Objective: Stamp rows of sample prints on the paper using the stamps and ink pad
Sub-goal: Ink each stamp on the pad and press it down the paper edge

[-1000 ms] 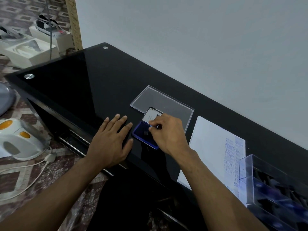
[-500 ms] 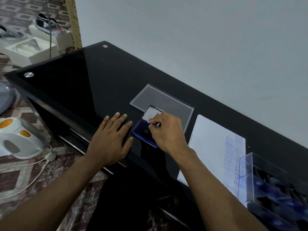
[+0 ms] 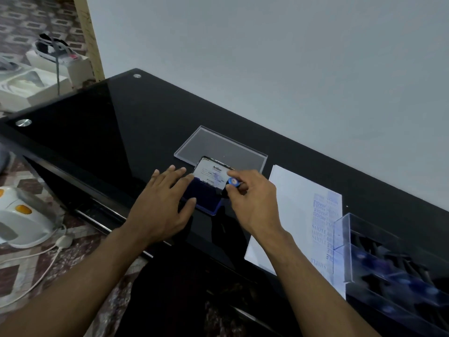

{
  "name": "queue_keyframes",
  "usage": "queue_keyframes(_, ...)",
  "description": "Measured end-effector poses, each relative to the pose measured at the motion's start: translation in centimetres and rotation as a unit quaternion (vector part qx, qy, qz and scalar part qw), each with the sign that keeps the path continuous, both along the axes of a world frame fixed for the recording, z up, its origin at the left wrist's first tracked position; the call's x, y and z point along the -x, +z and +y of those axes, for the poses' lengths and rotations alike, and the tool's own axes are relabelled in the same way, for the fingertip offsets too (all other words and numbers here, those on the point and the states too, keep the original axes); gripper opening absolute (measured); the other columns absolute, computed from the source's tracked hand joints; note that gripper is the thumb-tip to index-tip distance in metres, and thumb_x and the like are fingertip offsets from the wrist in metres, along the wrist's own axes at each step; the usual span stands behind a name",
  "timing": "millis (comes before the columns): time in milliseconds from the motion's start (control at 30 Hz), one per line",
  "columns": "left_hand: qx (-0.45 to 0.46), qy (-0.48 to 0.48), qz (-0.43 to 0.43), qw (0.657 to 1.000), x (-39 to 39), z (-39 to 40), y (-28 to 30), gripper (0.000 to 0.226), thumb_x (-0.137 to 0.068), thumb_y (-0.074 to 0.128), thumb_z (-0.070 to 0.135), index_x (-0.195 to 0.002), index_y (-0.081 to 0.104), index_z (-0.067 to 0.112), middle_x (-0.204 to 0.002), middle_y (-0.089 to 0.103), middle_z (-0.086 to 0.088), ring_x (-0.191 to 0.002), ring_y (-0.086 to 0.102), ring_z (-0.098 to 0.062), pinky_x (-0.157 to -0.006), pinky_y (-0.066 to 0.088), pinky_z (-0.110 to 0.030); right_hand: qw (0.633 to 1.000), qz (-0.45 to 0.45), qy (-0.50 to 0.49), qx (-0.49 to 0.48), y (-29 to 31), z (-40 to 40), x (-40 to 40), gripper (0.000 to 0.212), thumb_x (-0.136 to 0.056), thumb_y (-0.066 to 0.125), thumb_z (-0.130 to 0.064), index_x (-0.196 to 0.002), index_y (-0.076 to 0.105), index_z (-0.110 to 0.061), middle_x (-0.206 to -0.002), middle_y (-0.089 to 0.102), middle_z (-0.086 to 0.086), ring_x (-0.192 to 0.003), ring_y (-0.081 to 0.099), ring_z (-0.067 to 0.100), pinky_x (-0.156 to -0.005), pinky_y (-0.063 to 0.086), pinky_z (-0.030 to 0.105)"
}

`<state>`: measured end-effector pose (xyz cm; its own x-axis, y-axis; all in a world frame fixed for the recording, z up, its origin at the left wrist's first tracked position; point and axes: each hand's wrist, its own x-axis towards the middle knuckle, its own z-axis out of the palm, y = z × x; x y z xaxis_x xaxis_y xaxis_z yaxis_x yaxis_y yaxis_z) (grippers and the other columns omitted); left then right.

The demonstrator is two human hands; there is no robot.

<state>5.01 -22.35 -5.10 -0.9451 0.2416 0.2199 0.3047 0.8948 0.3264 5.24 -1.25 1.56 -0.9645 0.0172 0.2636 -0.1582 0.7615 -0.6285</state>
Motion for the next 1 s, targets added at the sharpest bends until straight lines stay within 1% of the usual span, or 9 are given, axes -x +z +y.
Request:
queue_keyframes(67,-0.004,-0.018,0.005,1.0,0.2,2.0,0.7,0.066,-0.094,0.033,0.056,-0.15,0.041,0.021,-0.156,0.04,-0.004,-0.149,0.027,-0.023,-0.124,0.019,-0.048,1.0,0.013,-0.013,-0.005,0.3,1.7,-0.4,0.021,-0.09,0.069,-0.019,-0.111,0.072,-0.02,-0.11,0.067,-0.003,-0.095,0.064,0.01,-0.08,0.05,0.01)
queue_keyframes(200,-0.012,-0.063,0.009,0.998,0.7,6.3,1.2,0.063,-0.094,0.036,0.055,-0.145,0.045,0.02,-0.149,0.046,-0.002,-0.142,0.038,-0.024,-0.121,0.028,-0.048,0.998,0.025,-0.054,0.008,0.8,5.8,-1.2,0.021,-0.089,0.069,-0.016,-0.108,0.074,-0.021,-0.105,0.068,-0.004,-0.086,0.065,0.009,-0.084,0.052,0.019)
queue_keyframes(300,-0.016,-0.101,0.002,0.995,1.1,9.8,1.5,0.061,-0.095,0.04,0.053,-0.146,0.045,0.021,-0.15,0.045,-0.002,-0.142,0.037,-0.024,-0.118,0.032,-0.047,0.995,0.028,-0.09,0.014,0.8,9.5,-1.6,0.021,-0.088,0.069,-0.014,-0.107,0.073,-0.02,-0.106,0.067,-0.005,-0.085,0.065,0.008,-0.081,0.05,0.015)
queue_keyframes(433,-0.018,-0.142,-0.015,0.99,1.7,14.5,1.5,0.06,-0.096,0.042,0.051,-0.148,0.043,0.022,-0.155,0.042,-0.003,-0.147,0.031,-0.024,-0.122,0.026,-0.047,0.991,0.027,-0.131,0.022,0.9,14.0,-2.1,0.02,-0.087,0.07,-0.01,-0.103,0.074,-0.02,-0.102,0.066,-0.008,-0.08,0.064,0.006,-0.076,0.047,0.007)
queue_keyframes(567,-0.022,-0.164,-0.029,0.986,2.5,18.6,1.4,0.061,-0.095,0.037,0.049,-0.149,0.042,0.021,-0.158,0.039,-0.003,-0.15,0.027,-0.023,-0.123,0.019,-0.042,0.987,0.034,-0.157,0.008,0.9,17.5,-2.0,0.018,-0.087,0.07,-0.012,-0.104,0.074,-0.018,-0.103,0.067,-0.005,-0.083,0.065,0.009,-0.08,0.054,0.02)
queue_keyframes(633,-0.029,-0.17,-0.037,0.984,3.0,20.5,1.3,0.062,-0.095,0.035,0.05,-0.15,0.042,0.022,-0.159,0.038,-0.003,-0.151,0.026,-0.023,-0.122,0.019,-0.041,0.985,0.037,-0.168,0.003,0.9,18.9,-1.7,0.018,-0.087,0.071,-0.013,-0.105,0.074,-0.017,-0.103,0.067,-0.004,-0.083,0.065,0.01,-0.081,0.055,0.023)
queue_keyframes(733,-0.034,-0.177,-0.052,0.982,4.0,22.9,1.1,0.061,-0.097,0.035,0.05,-0.152,0.038,0.023,-0.162,0.033,-0.001,-0.153,0.021,-0.022,-0.125,0.018,-0.042,0.983,0.03,-0.183,-0.008,0.9,20.8,-0.9,0.019,-0.088,0.07,-0.015,-0.106,0.073,-0.019,-0.102,0.065,-0.006,-0.084,0.063,0.008,-0.079,0.051,0.015)
queue_keyframes(833,-0.027,-0.183,-0.053,0.981,5.3,24.4,0.8,0.058,-0.101,0.043,0.047,-0.153,0.037,0.023,-0.163,0.03,0.0,-0.154,0.017,-0.021,-0.122,0.014,-0.038,0.981,0.024,-0.193,-0.015,0.8,22.3,0.1,0.022,-0.089,0.07,-0.016,-0.11,0.071,-0.019,-0.104,0.064,-0.006,-0.086,0.061,0.006,-0.077,0.042,0.005)
queue_keyframes(1000,-0.014,-0.196,-0.044,0.98,7.8,25.6,0.2,0.055,-0.102,0.047,0.043,-0.152,0.039,0.023,-0.163,0.03,-0.002,-0.154,0.015,-0.022,-0.119,0.007,-0.034,0.981,0.022,-0.194,-0.015,0.5,24.0,1.9,0.022,-0.089,0.07,-0.017,-0.11,0.071,-0.018,-0.104,0.066,-0.005,-0.088,0.063,0.007,-0.081,0.046,0.008)
